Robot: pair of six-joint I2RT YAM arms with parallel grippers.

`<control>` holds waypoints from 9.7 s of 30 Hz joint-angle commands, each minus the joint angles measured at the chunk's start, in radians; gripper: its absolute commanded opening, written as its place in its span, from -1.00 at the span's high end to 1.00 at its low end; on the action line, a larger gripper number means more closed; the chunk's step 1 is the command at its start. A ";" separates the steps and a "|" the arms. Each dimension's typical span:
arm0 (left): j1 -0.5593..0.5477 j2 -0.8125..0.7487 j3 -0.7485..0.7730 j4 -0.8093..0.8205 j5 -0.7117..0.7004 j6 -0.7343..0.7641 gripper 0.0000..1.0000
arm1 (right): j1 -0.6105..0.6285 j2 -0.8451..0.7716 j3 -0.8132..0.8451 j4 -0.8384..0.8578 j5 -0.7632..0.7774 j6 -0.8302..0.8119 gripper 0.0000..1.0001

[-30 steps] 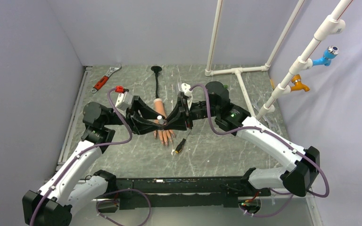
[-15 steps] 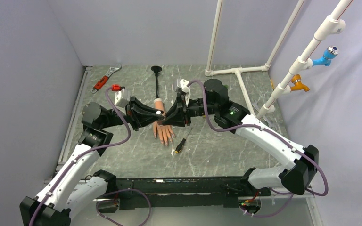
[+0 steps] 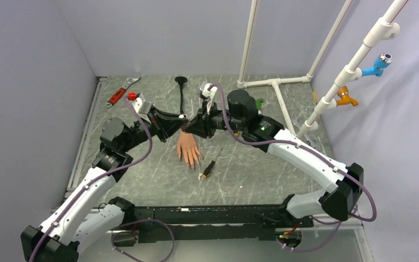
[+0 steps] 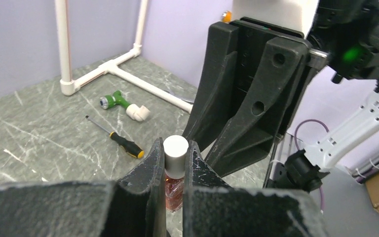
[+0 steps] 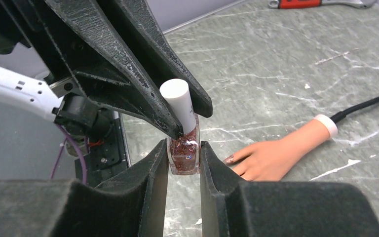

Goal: Paint the nails
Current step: Unscrew the nail polish bottle.

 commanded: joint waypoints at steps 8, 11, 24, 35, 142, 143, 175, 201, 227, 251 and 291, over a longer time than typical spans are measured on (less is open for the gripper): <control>-0.063 0.002 0.061 -0.140 -0.099 0.047 1.00 | 0.012 0.014 0.080 0.100 0.185 0.064 1.00; -0.063 0.002 0.062 -0.126 -0.066 0.047 1.00 | 0.012 0.011 0.073 0.099 0.180 0.062 1.00; -0.052 -0.071 0.018 -0.053 0.084 0.094 -0.69 | 0.012 -0.035 0.022 0.100 0.172 0.057 1.00; 0.043 -0.074 0.095 -0.174 0.252 0.187 -0.65 | 0.009 -0.077 0.013 0.063 0.171 0.026 1.00; 0.031 -0.058 0.106 -0.166 0.358 0.197 0.40 | 0.061 -0.018 0.024 0.104 0.034 -0.050 1.00; 0.031 -0.056 0.107 -0.170 0.360 0.198 0.25 | 0.060 -0.019 0.024 0.100 0.032 -0.053 1.00; 0.124 -0.058 0.080 0.056 0.622 0.065 -0.13 | 0.058 -0.076 -0.014 0.006 -0.290 -0.192 1.00; 0.087 0.014 0.096 0.010 0.677 0.071 0.34 | 0.058 -0.091 -0.007 0.000 -0.344 -0.203 1.00; 0.058 0.012 0.149 -0.367 0.174 0.247 1.00 | 0.067 0.042 0.115 0.010 0.100 -0.145 1.00; 0.090 -0.068 0.179 -0.378 0.222 0.259 -0.55 | 0.068 0.024 0.092 -0.025 0.083 -0.180 1.00; 0.114 -0.162 0.133 -0.372 0.286 0.384 -0.53 | -0.139 -0.129 -0.137 0.296 -0.502 0.079 1.00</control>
